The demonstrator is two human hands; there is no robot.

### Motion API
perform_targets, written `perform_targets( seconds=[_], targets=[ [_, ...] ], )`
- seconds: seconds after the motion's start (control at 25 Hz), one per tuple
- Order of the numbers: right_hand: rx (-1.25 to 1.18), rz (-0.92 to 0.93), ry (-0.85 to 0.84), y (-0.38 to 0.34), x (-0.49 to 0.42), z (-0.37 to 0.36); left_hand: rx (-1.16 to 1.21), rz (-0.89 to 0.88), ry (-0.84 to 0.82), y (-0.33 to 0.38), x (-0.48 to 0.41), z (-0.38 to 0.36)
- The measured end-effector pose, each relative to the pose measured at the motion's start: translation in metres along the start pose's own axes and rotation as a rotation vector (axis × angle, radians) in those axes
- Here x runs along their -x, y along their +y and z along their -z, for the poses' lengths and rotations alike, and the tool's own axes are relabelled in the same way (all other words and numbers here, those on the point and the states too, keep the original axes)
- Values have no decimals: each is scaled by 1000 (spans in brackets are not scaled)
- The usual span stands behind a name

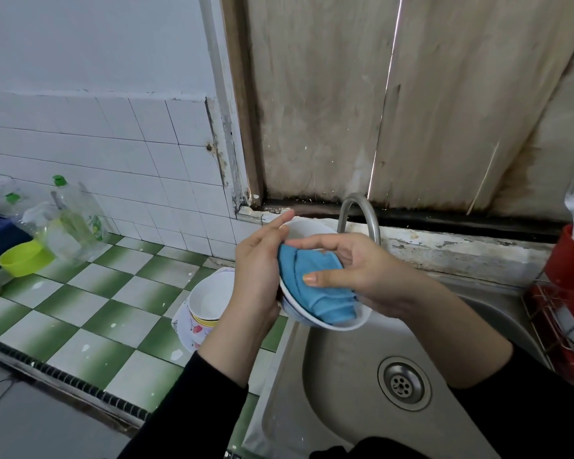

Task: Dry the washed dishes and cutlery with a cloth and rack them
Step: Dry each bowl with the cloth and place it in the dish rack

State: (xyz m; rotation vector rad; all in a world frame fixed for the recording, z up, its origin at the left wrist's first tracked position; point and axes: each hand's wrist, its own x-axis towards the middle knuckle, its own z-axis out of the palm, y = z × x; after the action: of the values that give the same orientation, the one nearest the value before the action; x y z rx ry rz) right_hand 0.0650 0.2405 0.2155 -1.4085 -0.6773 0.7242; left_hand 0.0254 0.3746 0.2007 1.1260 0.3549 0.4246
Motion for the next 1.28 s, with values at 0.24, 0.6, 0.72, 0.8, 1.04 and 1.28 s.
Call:
perform_targets(
  seconds=[0.24, 0.6, 0.72, 0.8, 1.04, 1.28],
  targets=[
    [81, 77, 12, 9, -6, -1, 45, 71, 26, 3, -7, 1],
    [1462, 110, -483, -29, -14, 38, -160, 302, -170, 17, -22, 12],
    [1469, 391, -449, -33, -23, 41, -116, 479, -369, 23, -19, 13],
    [1439, 408, -463, -32, -25, 41, -92, 489, -365, 26, -20, 18],
    [1109, 44, -505, -33, -14, 30, -36, 347, -175, 24, -22, 27],
    [1099, 119, -505, -24, -9, 16, -66, 167, -60, 23, -14, 30]
  ],
)
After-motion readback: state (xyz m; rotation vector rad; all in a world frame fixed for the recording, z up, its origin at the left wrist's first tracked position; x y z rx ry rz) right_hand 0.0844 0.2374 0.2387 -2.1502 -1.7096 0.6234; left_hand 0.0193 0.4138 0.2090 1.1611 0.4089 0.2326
